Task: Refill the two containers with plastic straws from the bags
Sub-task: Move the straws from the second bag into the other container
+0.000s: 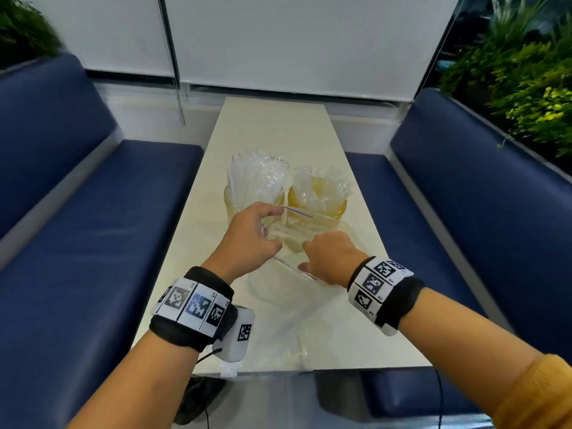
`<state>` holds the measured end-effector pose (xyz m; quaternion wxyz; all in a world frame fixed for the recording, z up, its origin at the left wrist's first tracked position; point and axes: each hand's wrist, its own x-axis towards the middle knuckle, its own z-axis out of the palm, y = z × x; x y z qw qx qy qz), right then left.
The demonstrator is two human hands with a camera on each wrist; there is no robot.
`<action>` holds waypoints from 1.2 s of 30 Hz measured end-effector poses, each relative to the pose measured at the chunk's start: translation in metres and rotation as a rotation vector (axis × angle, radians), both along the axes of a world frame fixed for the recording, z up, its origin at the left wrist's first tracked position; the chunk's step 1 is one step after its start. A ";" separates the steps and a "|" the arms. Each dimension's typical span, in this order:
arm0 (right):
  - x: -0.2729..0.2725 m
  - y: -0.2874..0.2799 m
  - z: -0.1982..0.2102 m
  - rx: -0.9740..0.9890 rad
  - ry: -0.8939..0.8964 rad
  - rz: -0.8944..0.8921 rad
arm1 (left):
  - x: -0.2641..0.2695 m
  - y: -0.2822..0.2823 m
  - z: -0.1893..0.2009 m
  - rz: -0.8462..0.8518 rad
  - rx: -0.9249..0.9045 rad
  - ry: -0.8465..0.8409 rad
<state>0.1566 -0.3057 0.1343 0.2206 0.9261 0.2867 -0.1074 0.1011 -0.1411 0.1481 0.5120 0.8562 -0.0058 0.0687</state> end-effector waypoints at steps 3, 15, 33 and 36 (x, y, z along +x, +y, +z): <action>0.004 -0.001 0.008 0.028 -0.008 0.016 | -0.001 0.001 -0.003 0.002 -0.026 0.009; 0.010 0.017 0.088 0.144 -0.012 -0.012 | -0.002 -0.018 -0.023 -0.044 -0.048 0.043; -0.004 0.041 0.101 0.975 -0.228 0.107 | 0.020 -0.038 -0.030 0.247 -0.042 -0.113; -0.005 0.052 0.072 1.037 -0.106 0.137 | 0.022 -0.040 -0.023 0.250 0.036 -0.114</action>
